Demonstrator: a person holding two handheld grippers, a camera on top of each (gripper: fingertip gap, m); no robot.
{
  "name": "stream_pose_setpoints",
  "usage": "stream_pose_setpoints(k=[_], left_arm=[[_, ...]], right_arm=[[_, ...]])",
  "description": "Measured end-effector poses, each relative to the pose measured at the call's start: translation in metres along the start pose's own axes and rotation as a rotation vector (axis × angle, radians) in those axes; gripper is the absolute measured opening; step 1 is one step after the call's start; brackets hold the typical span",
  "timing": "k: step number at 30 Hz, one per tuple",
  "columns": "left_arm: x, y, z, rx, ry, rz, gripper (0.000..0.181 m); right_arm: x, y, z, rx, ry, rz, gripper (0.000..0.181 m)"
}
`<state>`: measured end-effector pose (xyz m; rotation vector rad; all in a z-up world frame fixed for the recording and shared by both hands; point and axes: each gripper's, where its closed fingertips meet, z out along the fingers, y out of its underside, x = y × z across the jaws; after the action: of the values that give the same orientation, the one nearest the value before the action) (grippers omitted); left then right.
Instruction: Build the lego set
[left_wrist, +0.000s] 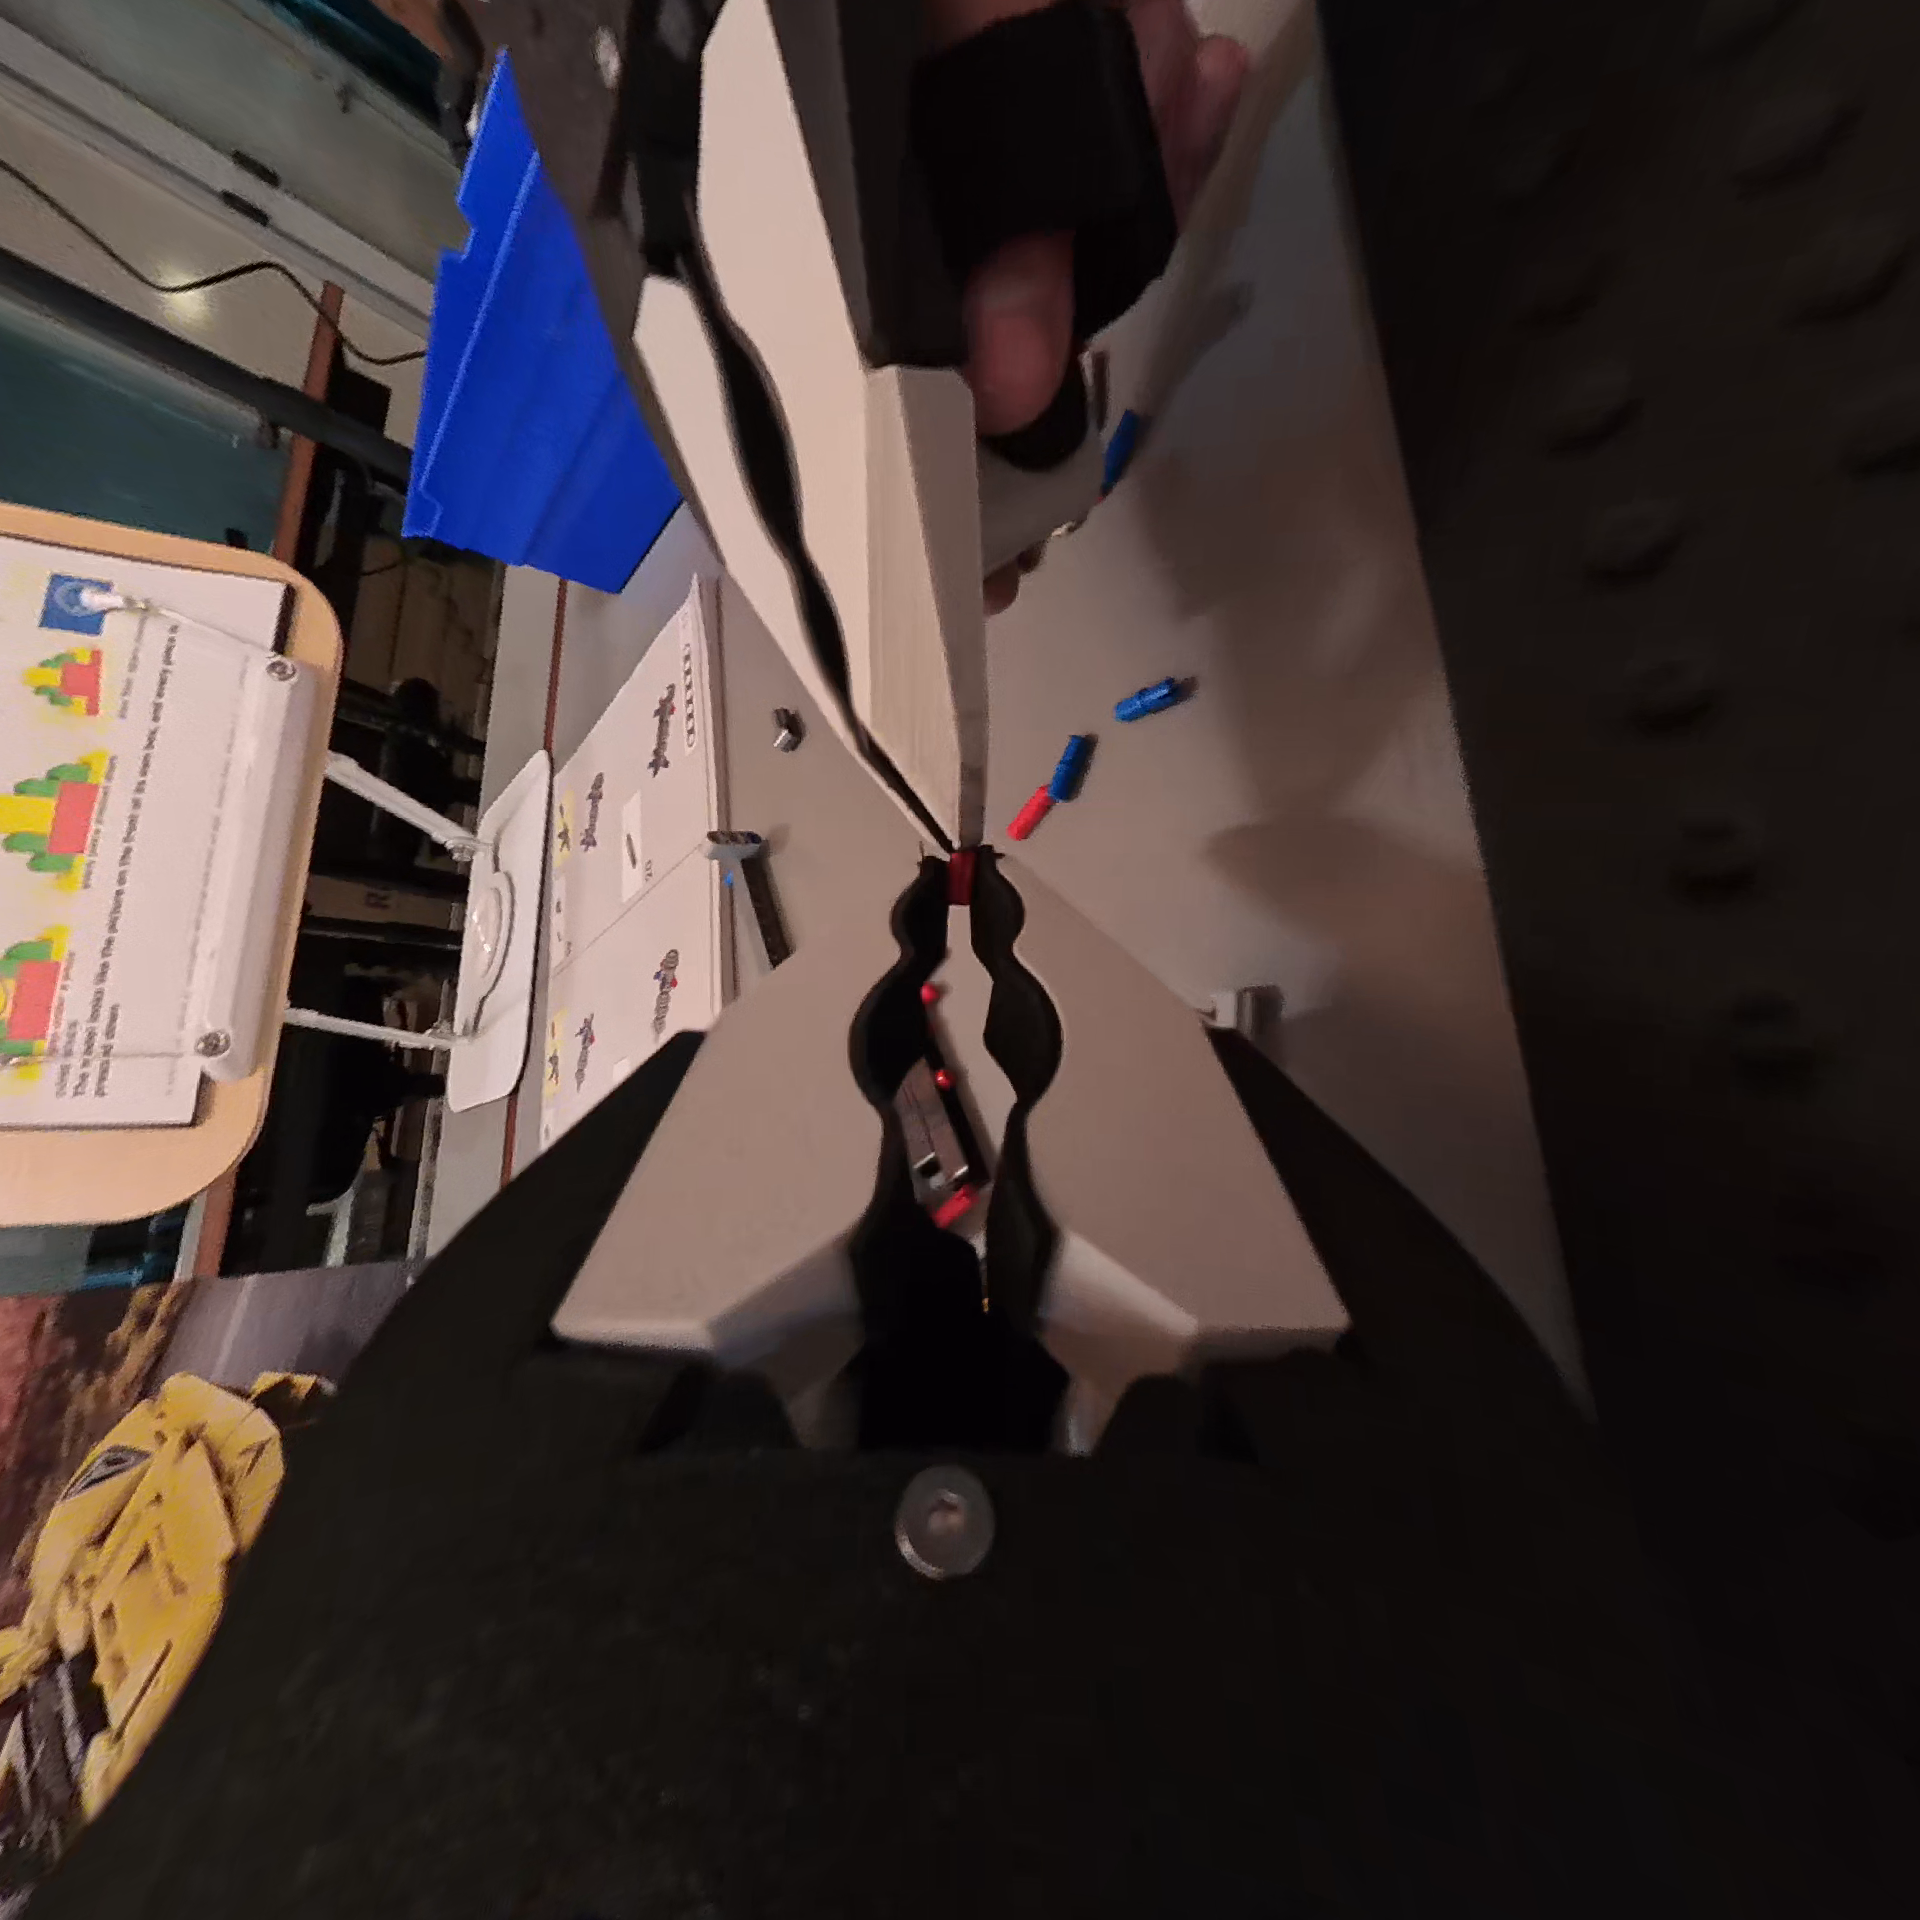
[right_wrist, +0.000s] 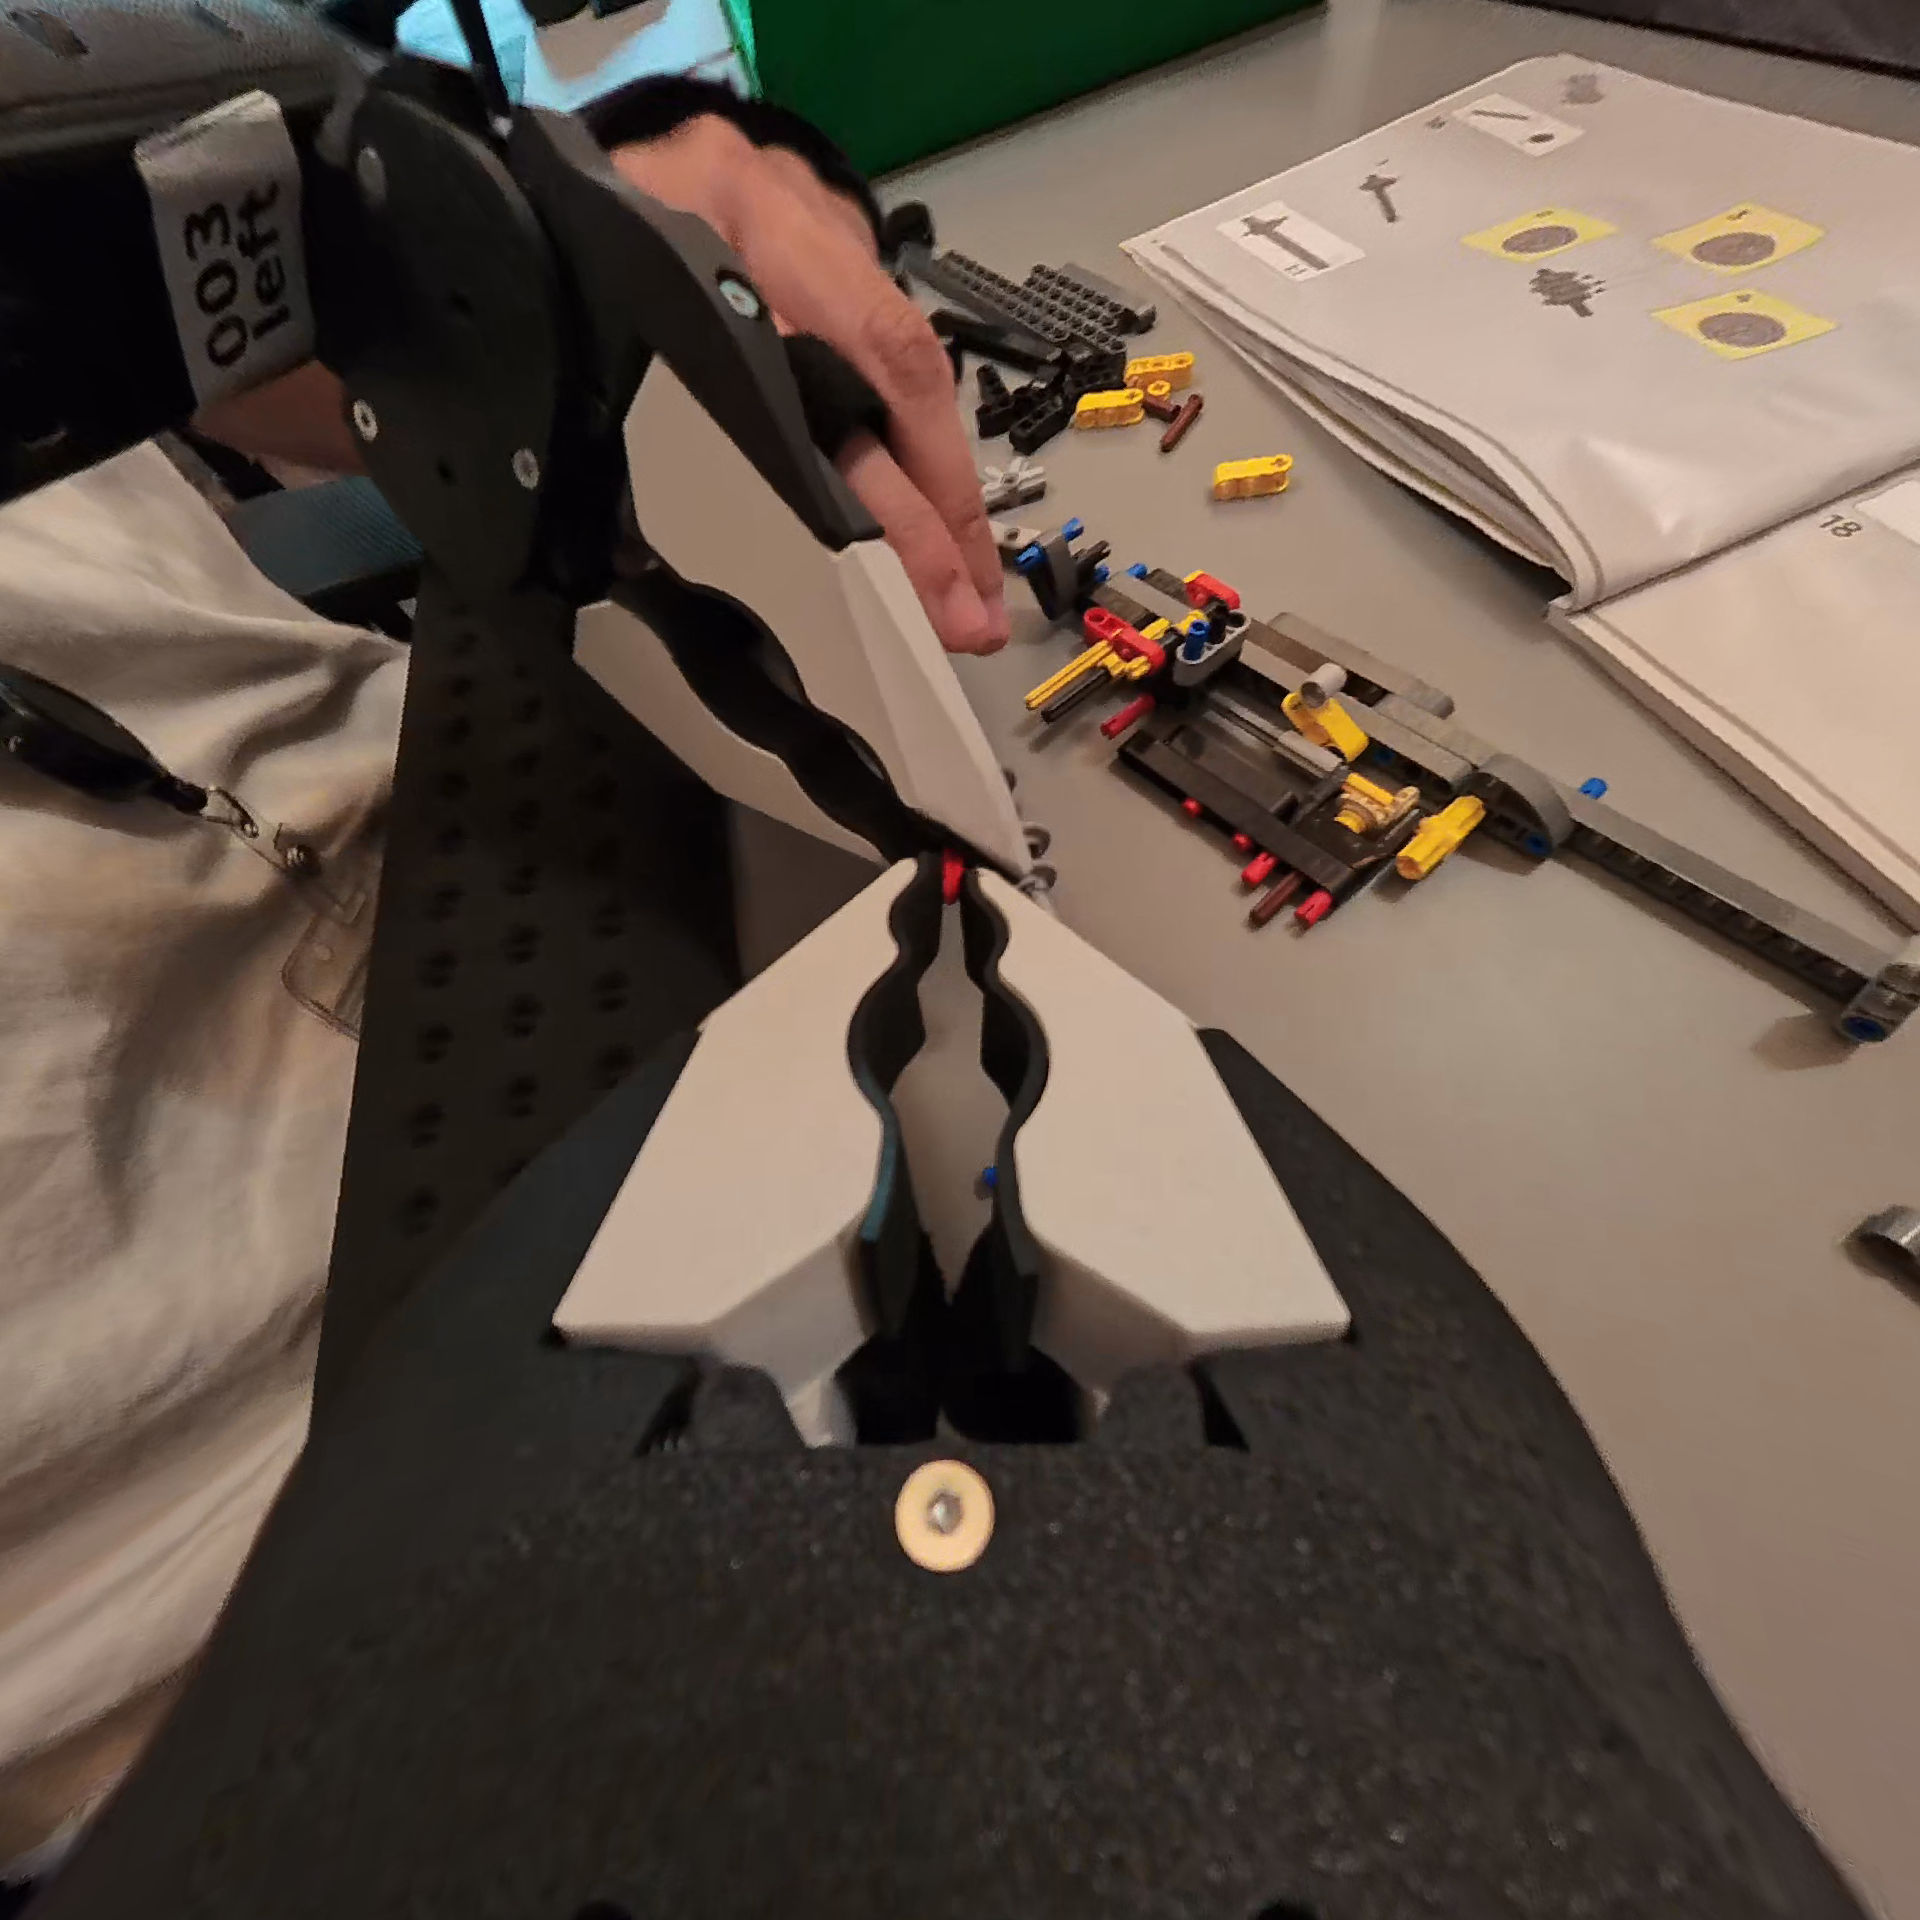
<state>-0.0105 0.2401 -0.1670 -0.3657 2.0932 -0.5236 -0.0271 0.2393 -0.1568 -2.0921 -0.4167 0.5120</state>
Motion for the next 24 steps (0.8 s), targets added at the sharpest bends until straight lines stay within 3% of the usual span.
stream_pose_setpoints(k=[4, 12, 22, 24], left_arm=[[-0.009, 0.004, -0.001, -0.021, -0.054, -0.061, 0.001], [-0.019, -0.003, -0.005, 0.021, -0.127, -0.075, 0.001], [-0.026, -0.006, -0.008, 0.022, -0.195, -0.073, 0.002], [-0.027, -0.01, -0.01, 0.057, -0.195, -0.107, 0.002]], right_arm=[[0.002, -0.006, 0.001, 0.094, 0.023, 0.115, 0.012], [-0.004, -0.024, -0.008, 0.261, -0.005, 0.173, 0.007], [0.004, -0.025, -0.007, 0.255, 0.121, 0.129, 0.002], [0.002, -0.028, -0.011, 0.289, 0.086, 0.149, 0.002]])
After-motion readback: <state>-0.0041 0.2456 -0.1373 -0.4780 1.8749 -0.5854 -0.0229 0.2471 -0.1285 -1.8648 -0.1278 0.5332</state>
